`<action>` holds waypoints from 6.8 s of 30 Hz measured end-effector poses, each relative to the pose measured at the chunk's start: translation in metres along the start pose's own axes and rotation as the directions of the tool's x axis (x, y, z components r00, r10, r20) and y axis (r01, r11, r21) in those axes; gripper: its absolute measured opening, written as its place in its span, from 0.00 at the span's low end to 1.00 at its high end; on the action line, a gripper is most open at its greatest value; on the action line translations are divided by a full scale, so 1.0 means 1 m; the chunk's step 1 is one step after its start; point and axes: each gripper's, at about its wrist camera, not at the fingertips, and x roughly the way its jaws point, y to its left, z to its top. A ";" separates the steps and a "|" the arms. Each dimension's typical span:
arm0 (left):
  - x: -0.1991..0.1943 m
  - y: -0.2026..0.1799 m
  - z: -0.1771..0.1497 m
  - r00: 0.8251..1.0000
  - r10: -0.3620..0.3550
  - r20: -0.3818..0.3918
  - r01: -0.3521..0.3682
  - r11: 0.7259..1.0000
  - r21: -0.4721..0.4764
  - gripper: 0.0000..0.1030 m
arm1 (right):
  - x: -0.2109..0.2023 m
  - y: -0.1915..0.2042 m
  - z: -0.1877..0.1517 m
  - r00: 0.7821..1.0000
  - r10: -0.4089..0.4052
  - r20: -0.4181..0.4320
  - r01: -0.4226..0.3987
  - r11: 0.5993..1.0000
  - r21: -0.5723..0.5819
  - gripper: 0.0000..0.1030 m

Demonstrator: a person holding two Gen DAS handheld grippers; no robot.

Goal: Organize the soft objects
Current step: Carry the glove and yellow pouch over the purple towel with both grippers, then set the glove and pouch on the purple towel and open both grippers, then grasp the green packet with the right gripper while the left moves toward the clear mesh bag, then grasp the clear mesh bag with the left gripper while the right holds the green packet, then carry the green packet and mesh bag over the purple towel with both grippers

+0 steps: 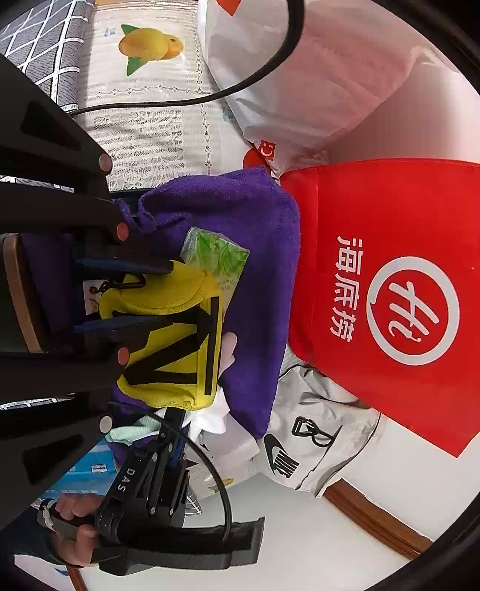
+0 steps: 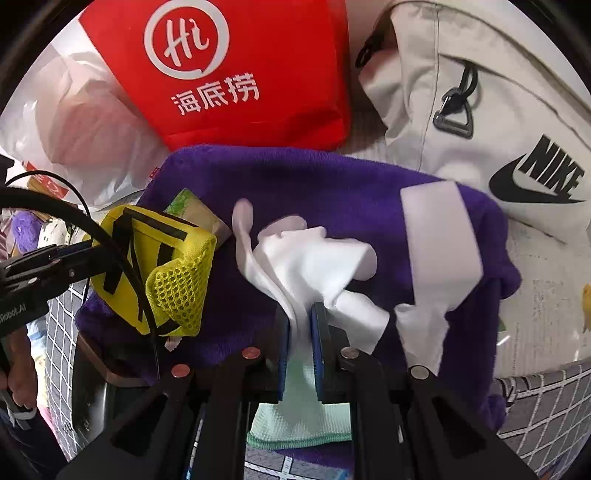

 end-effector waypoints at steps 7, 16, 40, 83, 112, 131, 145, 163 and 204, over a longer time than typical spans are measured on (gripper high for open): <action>0.006 -0.001 0.001 1.000 0.003 -0.017 -0.003 1.000 0.008 0.20 | 0.012 0.000 0.002 1.000 0.011 -0.020 -0.011 1.000 0.013 0.12; 0.015 -0.003 0.005 0.999 0.018 -0.045 -0.017 1.000 0.011 0.20 | 0.019 -0.001 0.005 0.997 0.050 -0.054 -0.049 0.998 0.027 0.28; 0.042 -0.016 0.008 0.993 0.049 -0.111 -0.047 0.999 0.023 0.20 | -0.049 -0.002 -0.016 0.997 0.031 0.071 -0.034 0.998 0.043 0.49; -0.126 -0.068 -0.157 0.985 0.173 0.027 -0.175 0.979 0.100 0.53 | -0.163 0.022 -0.208 0.987 0.091 0.133 -0.102 0.992 0.078 0.49; -0.127 -0.054 -0.256 0.993 0.077 -0.092 -0.077 0.997 0.004 0.56 | -0.081 0.089 -0.326 0.997 0.060 0.053 -0.075 0.926 0.369 0.55; -0.119 -0.034 -0.280 0.991 0.080 -0.106 -0.081 0.997 -0.008 0.59 | -0.093 0.079 -0.323 0.996 -0.044 0.076 0.026 0.973 0.228 0.44; -0.094 -0.050 -0.275 0.983 0.099 -0.155 -0.096 0.995 0.027 0.61 | -0.096 0.040 -0.336 0.989 -0.137 0.052 0.120 0.961 0.249 0.63; -0.062 -0.100 -0.268 0.981 -0.008 -0.192 0.019 0.998 0.056 0.67 | -0.102 0.023 -0.345 0.978 -0.159 0.138 0.129 0.971 0.199 0.33; -0.051 -0.106 -0.247 0.995 -0.008 -0.101 0.009 1.000 0.011 0.14 | -0.146 0.001 -0.331 0.980 -0.095 0.174 0.062 0.981 0.185 0.34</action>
